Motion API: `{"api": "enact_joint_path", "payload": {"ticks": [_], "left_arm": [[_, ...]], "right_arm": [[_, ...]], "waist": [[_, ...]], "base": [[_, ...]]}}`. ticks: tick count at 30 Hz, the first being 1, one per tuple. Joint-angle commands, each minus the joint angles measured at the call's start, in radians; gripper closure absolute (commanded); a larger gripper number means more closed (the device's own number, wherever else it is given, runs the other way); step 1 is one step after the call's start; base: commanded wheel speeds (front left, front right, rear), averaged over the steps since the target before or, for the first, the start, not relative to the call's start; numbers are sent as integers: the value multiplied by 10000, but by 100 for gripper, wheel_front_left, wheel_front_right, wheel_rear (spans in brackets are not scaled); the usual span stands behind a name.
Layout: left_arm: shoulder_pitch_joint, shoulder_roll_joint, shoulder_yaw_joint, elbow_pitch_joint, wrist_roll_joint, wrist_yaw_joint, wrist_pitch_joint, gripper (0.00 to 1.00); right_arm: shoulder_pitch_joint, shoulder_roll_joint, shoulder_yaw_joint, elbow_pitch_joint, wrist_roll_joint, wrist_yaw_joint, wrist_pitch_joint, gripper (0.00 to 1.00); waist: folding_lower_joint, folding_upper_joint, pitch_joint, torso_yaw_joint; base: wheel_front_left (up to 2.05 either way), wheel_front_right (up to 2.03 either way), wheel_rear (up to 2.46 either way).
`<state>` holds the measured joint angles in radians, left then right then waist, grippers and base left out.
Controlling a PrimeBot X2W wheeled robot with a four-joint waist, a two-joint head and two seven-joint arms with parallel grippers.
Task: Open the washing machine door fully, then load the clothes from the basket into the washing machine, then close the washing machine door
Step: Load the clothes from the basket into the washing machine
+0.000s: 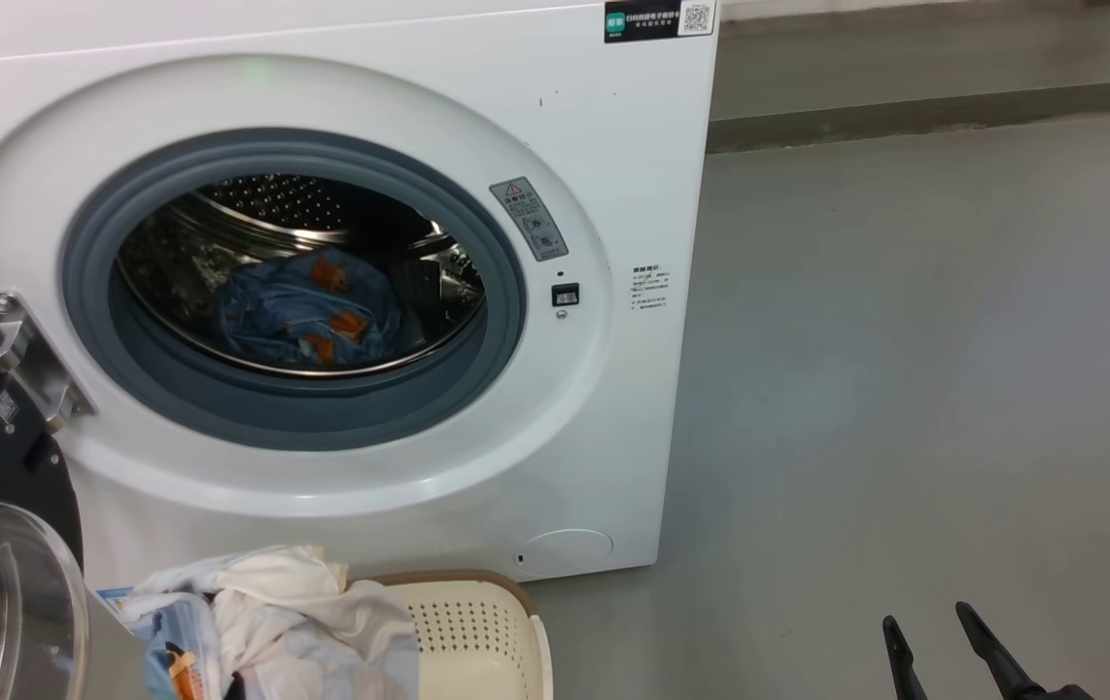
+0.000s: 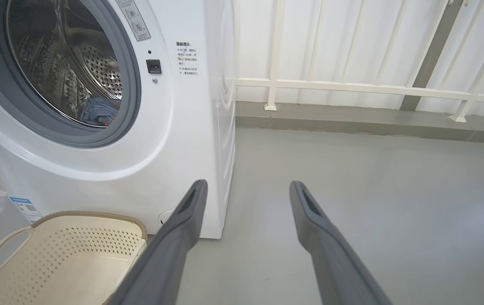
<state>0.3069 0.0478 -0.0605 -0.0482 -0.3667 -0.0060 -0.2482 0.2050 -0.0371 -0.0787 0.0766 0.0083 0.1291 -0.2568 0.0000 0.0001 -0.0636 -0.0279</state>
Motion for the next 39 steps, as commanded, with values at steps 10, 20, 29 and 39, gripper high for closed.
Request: {"api": "enact_joint_path", "payload": {"ticks": [10,20,29,39], "left_arm": [[-1444,24,-106,497,-23,-229,-121,100],[-3885,518,441,2002,-301,-242,-51,100],[-7097,2240,1470,4100,-302,-284,-63,100],[-9893,4300,1972,5993,438,-452,-128,100]], "right_arm": [[-543,-131,431,-269,43,16,-49,0],[-842,-131,598,-398,243,16,-49,0],[-1329,-131,1148,-643,847,16,-49,0],[-1526,-131,1891,-914,1476,16,-49,0]], "waist": [[0,-1,401,-432],[0,-1,1501,-1761],[0,-1,3334,-3450],[0,-1,4966,-4736]], "base": [[0,0,0],[0,0,0],[0,0,0],[0,0,0]]}}
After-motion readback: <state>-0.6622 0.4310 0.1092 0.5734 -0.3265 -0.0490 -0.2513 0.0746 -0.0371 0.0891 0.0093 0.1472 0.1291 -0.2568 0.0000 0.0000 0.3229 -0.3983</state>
